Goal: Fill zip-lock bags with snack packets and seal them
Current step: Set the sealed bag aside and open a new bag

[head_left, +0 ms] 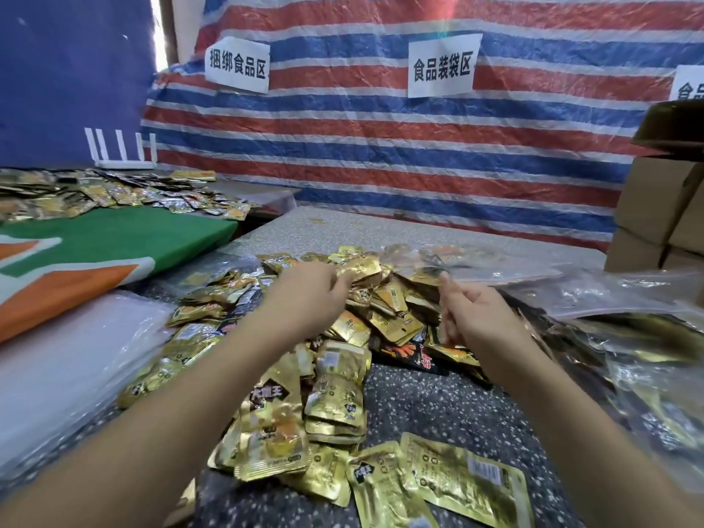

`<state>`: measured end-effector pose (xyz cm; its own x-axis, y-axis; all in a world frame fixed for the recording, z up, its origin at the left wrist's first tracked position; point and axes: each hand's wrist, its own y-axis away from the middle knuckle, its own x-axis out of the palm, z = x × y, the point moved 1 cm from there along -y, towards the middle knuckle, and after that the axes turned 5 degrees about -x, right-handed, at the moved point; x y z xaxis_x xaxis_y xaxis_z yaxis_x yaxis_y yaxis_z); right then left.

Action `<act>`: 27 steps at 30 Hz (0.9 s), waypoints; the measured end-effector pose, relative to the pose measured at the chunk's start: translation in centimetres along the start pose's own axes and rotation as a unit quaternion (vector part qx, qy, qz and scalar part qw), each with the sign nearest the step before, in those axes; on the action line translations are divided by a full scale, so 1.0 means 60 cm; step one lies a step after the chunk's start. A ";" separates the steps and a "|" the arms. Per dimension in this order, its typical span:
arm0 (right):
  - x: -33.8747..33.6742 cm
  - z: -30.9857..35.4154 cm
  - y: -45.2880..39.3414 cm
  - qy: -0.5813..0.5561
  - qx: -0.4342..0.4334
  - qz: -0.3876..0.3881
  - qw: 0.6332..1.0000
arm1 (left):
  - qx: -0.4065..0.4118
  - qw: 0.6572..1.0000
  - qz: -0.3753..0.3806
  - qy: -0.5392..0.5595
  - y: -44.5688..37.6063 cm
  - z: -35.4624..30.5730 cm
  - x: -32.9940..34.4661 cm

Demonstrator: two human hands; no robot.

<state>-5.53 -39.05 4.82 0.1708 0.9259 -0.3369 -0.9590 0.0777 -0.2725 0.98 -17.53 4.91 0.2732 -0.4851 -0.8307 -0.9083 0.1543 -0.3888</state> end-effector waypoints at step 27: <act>0.026 -0.013 -0.001 -0.049 0.058 0.102 0.992 | -0.320 0.911 0.096 -0.241 0.042 0.320 -0.052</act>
<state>-5.02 -37.87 3.62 -0.0458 0.9577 -0.2841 -0.9919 -0.0773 -0.1008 3.94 0.90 -1.16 0.0573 -0.0436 -0.9974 -0.9109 -0.4111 -0.0343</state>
